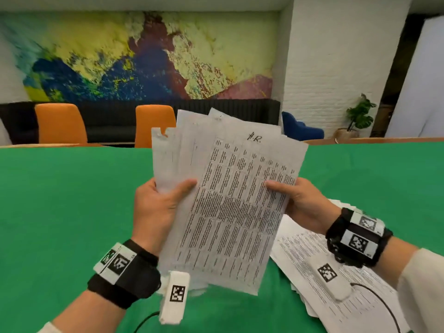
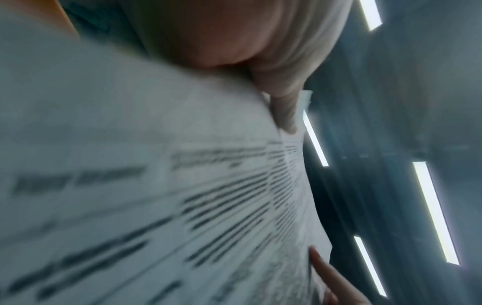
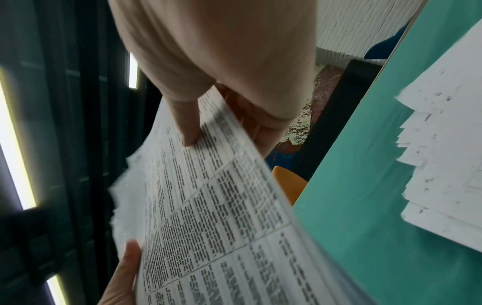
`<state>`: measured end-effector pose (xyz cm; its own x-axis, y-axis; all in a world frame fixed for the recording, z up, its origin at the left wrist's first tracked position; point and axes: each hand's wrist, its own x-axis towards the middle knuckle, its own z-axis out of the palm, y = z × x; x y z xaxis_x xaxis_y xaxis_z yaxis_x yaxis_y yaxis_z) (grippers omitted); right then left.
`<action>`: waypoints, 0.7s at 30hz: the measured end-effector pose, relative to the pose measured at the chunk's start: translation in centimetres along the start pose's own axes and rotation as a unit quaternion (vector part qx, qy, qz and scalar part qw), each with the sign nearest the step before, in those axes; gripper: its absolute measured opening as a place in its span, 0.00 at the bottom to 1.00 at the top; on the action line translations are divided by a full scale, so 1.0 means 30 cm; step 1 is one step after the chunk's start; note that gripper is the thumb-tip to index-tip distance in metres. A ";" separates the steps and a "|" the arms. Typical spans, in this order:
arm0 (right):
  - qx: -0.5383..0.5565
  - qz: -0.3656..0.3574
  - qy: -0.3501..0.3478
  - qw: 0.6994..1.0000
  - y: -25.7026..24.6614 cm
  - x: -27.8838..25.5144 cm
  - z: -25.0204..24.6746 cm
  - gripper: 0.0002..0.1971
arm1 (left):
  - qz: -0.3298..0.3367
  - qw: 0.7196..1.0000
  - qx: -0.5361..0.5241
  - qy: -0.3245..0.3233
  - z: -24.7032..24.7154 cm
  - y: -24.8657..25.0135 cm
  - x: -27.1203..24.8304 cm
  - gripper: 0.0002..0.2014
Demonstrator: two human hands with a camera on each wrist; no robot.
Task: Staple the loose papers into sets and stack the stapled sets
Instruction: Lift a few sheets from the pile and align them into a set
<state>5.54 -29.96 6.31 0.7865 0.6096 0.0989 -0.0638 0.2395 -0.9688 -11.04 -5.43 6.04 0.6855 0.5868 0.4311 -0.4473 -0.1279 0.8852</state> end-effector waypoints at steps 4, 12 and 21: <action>0.010 0.006 -0.013 1.000 -0.013 0.000 0.037 0.19 | 0.022 0.999 0.039 -0.003 0.008 0.001 0.021 0.23; -0.037 -0.127 0.036 0.991 -0.155 0.018 0.129 0.19 | 0.124 0.980 0.135 -0.077 0.070 0.109 0.106 0.25; -0.134 -0.114 0.048 0.983 0.010 0.004 0.123 0.16 | 0.038 0.993 0.113 -0.011 0.040 -0.016 0.029 0.21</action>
<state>3.34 -27.03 6.87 0.8170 0.4856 0.3109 0.2744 0.1468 -0.9503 -9.55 -5.81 6.20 0.6685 0.5503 0.5004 -0.3600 -0.3493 0.8651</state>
